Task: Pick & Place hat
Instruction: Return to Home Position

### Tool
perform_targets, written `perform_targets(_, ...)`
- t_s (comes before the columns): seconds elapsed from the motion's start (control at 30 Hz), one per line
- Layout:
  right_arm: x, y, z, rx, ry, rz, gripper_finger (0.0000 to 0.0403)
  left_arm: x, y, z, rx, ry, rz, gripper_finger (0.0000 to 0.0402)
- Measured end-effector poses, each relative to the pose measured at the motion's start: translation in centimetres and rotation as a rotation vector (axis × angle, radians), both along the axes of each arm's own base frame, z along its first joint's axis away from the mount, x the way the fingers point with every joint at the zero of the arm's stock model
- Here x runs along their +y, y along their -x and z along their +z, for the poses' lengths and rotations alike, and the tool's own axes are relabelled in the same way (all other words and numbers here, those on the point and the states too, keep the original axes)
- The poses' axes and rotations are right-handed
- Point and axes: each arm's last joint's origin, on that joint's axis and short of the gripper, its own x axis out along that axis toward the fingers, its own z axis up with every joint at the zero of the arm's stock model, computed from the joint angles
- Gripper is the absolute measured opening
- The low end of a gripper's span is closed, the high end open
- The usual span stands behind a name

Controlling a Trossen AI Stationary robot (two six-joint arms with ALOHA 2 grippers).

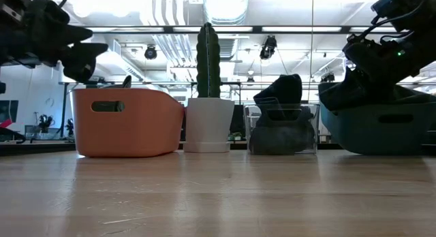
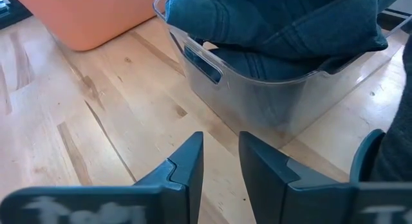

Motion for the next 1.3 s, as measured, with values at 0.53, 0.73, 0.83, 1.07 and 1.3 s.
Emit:
perform_targets(0.53, 0.0, 0.0, 0.0, -0.001, 0.0, 0.0, 0.0078, 0.0, 0.0, -0.1, 0.007, 0.002, 0.001, 0.0174)
perform_targets(0.73, 0.0, 0.0, 0.0, -0.002, 0.001, -0.001, 0.0087, 0.0, 0.0, -0.1, 0.009, 0.002, 0.002, 0.0174)
perform_targets(0.83, -0.1, 0.0, 0.1, -0.01, 0.026, -0.034, 0.0089, 0.0, 0.0, -0.1, 0.009, 0.002, 0.002, 0.0174)
perform_targets(1.07, 0.0, 0.1, 2.1, -0.221, -0.07, -0.029, 0.008, 0.0, 0.0, -0.1, 0.01, 0.002, 0.001, 0.0174)
perform_targets(1.3, 0.3, 1.3, 7.1, -0.482, 0.217, 0.321, 0.0077, 0.0, 0.0, -0.1, 0.011, 0.002, 0.001, 0.0174)
